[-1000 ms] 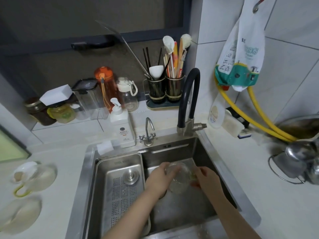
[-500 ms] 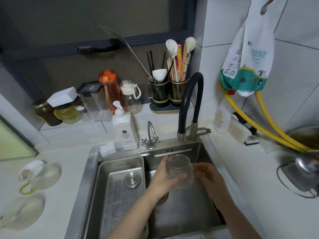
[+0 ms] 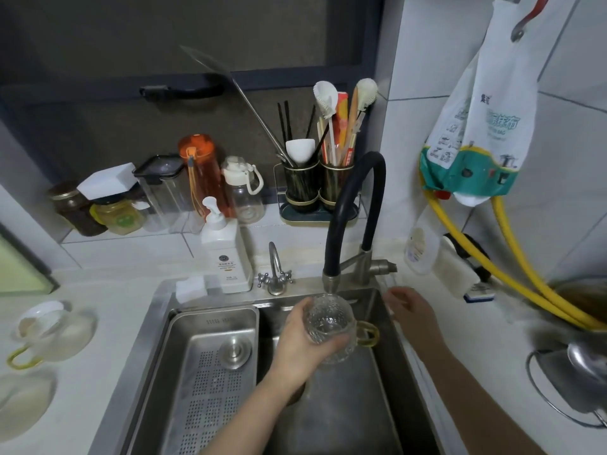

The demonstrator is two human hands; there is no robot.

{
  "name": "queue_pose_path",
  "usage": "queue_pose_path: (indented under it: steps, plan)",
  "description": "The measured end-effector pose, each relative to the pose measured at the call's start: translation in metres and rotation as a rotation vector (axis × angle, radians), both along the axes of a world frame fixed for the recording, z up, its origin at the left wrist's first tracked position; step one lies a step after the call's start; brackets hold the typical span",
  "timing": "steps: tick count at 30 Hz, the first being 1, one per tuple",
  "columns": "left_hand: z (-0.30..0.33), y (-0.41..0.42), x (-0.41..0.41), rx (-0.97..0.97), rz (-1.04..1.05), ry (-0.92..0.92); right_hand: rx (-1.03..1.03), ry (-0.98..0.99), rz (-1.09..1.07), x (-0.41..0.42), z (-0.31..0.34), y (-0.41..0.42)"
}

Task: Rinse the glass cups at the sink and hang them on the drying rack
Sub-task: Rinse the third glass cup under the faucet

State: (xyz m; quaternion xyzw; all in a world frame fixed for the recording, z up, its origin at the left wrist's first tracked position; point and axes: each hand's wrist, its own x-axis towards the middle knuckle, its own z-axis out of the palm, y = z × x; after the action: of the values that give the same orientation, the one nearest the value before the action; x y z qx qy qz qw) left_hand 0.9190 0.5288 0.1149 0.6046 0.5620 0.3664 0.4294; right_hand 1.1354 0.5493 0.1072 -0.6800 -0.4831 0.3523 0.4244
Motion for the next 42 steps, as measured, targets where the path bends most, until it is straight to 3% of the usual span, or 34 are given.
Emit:
queue_pose_path:
  steps: [13,19,24,27,34,42]
  plan:
    - [-0.001,0.015,0.01,-0.038,-0.024,0.027,-0.131,-0.292,0.035,0.04,-0.041,0.106]
    - [-0.01,0.023,0.017,-0.051,-0.002,-0.002,-0.212,-0.63,0.089,0.054,-0.047,0.128]
    - [-0.012,0.029,0.022,-0.044,0.008,0.002,-0.107,-0.71,0.149,0.059,-0.055,0.129]
    - [-0.012,0.03,0.025,-0.042,0.005,-0.007,-0.162,-0.673,0.114,0.062,-0.053,0.13]
    - [-0.011,0.027,0.023,-0.042,0.026,-0.017,-0.054,-0.713,0.126,0.066,-0.061,0.13]
    - [-0.009,0.023,0.019,-0.041,0.039,-0.013,-0.079,-0.52,0.046,0.066,-0.058,0.13]
